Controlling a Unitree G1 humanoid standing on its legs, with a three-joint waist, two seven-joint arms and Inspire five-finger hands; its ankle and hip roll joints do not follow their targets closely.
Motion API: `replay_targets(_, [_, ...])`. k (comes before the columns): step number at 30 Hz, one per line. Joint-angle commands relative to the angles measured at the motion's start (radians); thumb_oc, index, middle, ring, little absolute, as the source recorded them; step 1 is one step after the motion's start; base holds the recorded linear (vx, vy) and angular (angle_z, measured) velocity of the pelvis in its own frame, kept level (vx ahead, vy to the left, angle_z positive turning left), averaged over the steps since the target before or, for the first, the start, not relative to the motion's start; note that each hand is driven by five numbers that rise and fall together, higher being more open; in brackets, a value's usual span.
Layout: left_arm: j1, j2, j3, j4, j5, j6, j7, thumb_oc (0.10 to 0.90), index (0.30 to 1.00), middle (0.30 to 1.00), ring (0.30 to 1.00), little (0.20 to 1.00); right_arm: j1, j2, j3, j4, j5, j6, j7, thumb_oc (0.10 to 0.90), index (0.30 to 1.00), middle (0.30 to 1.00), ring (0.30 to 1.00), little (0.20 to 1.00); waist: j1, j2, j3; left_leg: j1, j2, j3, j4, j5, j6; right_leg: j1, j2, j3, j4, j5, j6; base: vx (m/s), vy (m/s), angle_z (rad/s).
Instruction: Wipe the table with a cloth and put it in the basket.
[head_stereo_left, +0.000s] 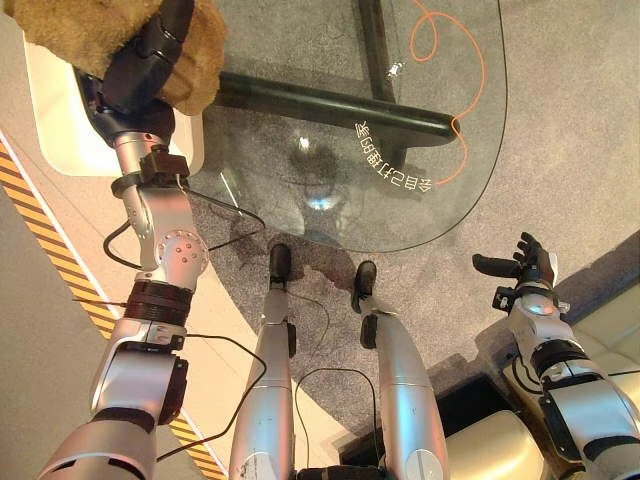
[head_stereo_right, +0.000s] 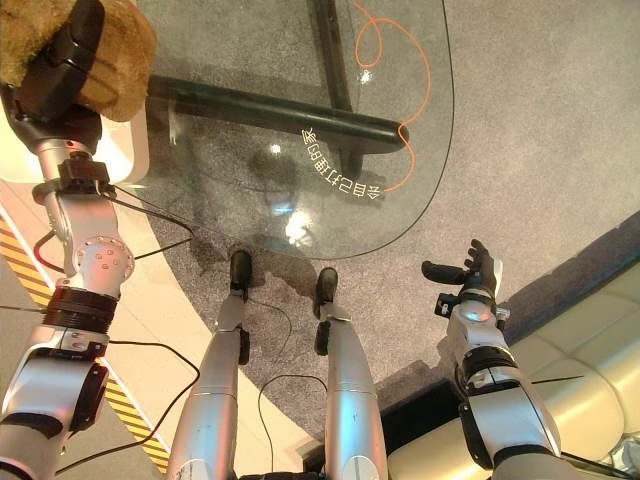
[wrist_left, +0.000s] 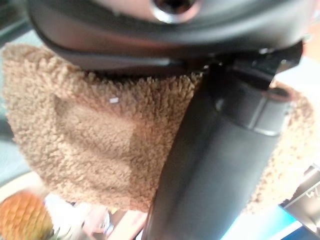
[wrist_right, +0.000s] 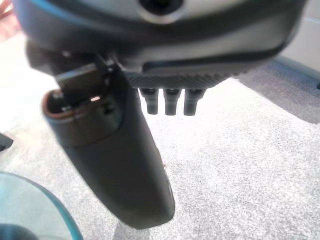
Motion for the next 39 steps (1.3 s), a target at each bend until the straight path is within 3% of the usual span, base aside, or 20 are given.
replay_targets(1, [-0.074,0.043,0.109,-0.152,0.147,-0.177,0.023,0.1,0.3,0.3,0.3,0.2,0.068,-0.071,-0.049,0.009,-0.024,-0.049,-0.027,0.8,0.9,0.9,0.9,0.9,-0.004,0.053,-0.025,0.002,-0.056,0.1,0.177,-0.178,0.073,0.068,0.071,-0.006,-0.134,0.074,0.008,0.01,-0.001,0.05])
replay_targets(7, [-0.071,0.069,0.117,-0.129,0.263,-0.183,0.131,0.1,0.3,0.3,0.3,0.2,0.075,-0.07,-0.057,0.009,-0.029,-0.051,-0.022,0.8,0.9,0.9,0.9,0.9,0.0,0.053,-0.025,0.0,-0.058,0.098,0.179,-0.177,0.075,0.067,0.068,-0.012,-0.132,0.076,0.007,0.0,0.0,0.03])
replay_targets(14, [-0.061,0.101,0.126,-0.081,0.291,-0.198,0.215,0.1,0.3,0.3,0.3,0.2,0.084,-0.073,-0.065,0.011,-0.035,-0.048,-0.02,0.8,0.9,0.9,0.9,0.9,0.001,0.057,-0.025,-0.002,-0.058,0.097,0.178,-0.175,0.075,0.064,0.07,-0.012,-0.131,0.073,0.006,0.0,0.0,0.0])
replay_targets(24, [-0.08,0.182,0.095,0.032,0.418,-0.176,0.345,0.1,0.3,0.3,0.3,0.2,0.084,-0.09,-0.063,0.02,-0.033,-0.049,-0.004,0.8,0.9,0.9,0.9,0.9,-0.003,0.057,-0.025,-0.018,-0.053,0.096,0.186,-0.172,0.074,0.052,0.073,-0.01,-0.124,0.07,0.004,0.0,0.0,0.0])
replay_targets(39, [-0.174,0.296,-0.028,0.226,0.617,-0.034,0.532,0.1,0.3,0.3,0.3,0.2,0.072,-0.113,-0.042,0.036,-0.026,-0.048,0.022,0.8,0.9,0.9,0.9,0.9,-0.023,0.049,-0.025,-0.031,-0.042,0.106,0.195,-0.169,0.071,0.039,0.08,-0.003,-0.121,0.075,0.004,0.0,0.0,0.0])
